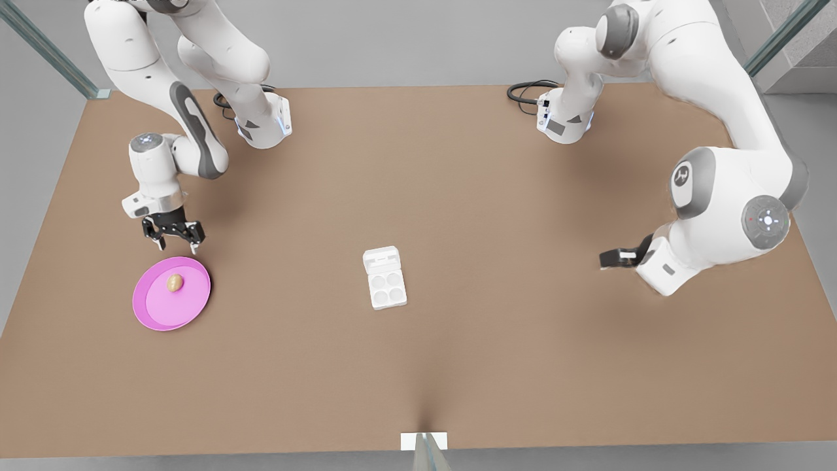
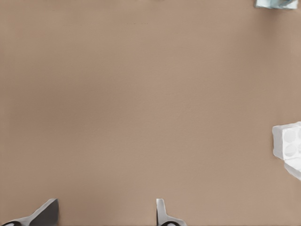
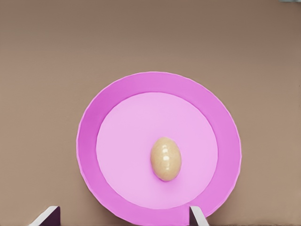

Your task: Pack egg into the box and close the box lid

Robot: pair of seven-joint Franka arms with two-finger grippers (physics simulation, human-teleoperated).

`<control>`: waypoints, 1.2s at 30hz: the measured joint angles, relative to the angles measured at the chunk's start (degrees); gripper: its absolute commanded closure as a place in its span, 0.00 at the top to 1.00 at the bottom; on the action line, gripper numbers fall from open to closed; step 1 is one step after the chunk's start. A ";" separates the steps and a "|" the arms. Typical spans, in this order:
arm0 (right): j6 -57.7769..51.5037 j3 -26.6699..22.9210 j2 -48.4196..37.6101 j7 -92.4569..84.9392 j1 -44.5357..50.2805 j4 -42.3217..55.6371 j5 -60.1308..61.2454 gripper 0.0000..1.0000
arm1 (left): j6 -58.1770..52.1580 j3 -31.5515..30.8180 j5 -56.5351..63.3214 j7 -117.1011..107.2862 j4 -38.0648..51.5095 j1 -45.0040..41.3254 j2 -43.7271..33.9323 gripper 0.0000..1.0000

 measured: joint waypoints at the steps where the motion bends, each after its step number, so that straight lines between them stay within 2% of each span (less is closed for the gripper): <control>1: 0.00 -0.08 1.45 -0.40 0.32 1.05 -0.47 1.00 | -0.95 0.04 -0.11 -0.08 1.53 0.07 -1.79 1.00; 5: 0.00 -0.21 7.58 -1.35 -0.46 5.15 -0.80 1.00 | -3.10 1.86 -0.04 1.33 1.83 0.71 -8.23 1.00; 6: 0.00 -0.21 8.01 -1.38 -0.54 5.37 -0.85 1.00 | -2.38 2.11 0.03 2.31 1.75 0.86 -7.31 1.00; 9: 4.39 -0.99 8.39 -1.99 -1.67 5.49 -3.65 1.00 | 11.47 1.81 0.16 2.26 1.88 0.71 1.51 1.00; 11: 7.37 -1.00 9.88 -3.61 -2.72 5.24 -3.58 1.00 | 9.53 1.05 0.04 2.46 1.83 0.62 5.19 1.00; 13: 7.38 -1.29 12.70 -3.62 -2.94 6.26 -3.44 1.00 | 6.19 1.06 0.06 2.37 1.78 0.02 4.52 1.00; 14: 7.38 -1.35 14.84 -3.62 -2.90 8.10 -3.44 1.00 | 11.98 0.87 0.17 2.90 -7.05 -0.07 -2.21 1.00; 15: 7.38 -1.50 15.92 -3.62 -2.98 8.89 -3.44 1.00 | 21.74 0.29 0.26 6.29 -21.83 0.54 -11.56 1.00; 16: 7.38 -1.52 16.16 -3.62 -2.97 8.97 -3.44 1.00 | 21.05 0.22 0.79 7.23 -26.21 0.68 -15.47 1.00; 20: 7.38 -2.22 18.34 -4.22 -2.94 11.07 -3.59 1.00 | 20.68 0.26 4.48 15.39 -23.31 0.43 -12.64 1.00; 36: 7.46 -2.53 24.05 -7.57 -0.95 17.95 -3.17 1.00 | 20.77 0.17 8.28 15.43 -23.22 0.45 -10.17 1.00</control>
